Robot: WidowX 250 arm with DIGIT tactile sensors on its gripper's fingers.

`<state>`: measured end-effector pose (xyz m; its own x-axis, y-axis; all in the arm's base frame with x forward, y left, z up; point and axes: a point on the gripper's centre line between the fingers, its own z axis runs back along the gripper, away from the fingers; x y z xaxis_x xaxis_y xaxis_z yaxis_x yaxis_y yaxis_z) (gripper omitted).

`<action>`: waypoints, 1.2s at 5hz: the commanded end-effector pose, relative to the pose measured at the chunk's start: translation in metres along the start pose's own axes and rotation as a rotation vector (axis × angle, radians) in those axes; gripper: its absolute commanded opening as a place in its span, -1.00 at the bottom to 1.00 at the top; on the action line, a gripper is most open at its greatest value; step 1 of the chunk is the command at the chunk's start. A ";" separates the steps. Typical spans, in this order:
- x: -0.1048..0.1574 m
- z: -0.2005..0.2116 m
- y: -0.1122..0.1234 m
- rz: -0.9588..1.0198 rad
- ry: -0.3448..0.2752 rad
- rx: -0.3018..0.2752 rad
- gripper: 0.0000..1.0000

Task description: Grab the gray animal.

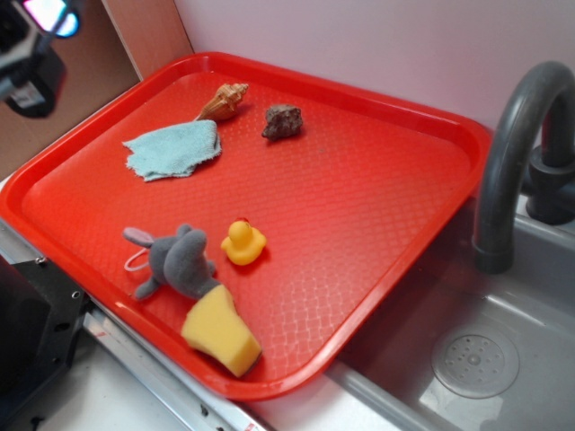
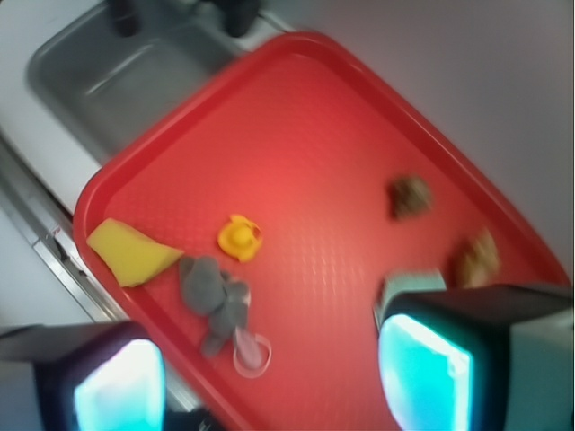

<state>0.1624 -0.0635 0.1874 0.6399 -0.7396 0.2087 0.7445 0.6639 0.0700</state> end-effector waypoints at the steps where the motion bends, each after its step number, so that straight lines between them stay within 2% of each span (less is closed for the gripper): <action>1: 0.011 -0.031 -0.018 -0.197 -0.021 -0.099 1.00; 3: 0.000 -0.060 -0.026 -0.216 0.055 -0.140 1.00; 4: -0.004 -0.086 -0.029 -0.219 0.127 -0.170 1.00; 6: -0.007 -0.122 -0.035 -0.236 0.202 -0.203 1.00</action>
<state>0.1584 -0.0898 0.0568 0.4627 -0.8864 -0.0112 0.8788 0.4603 -0.1262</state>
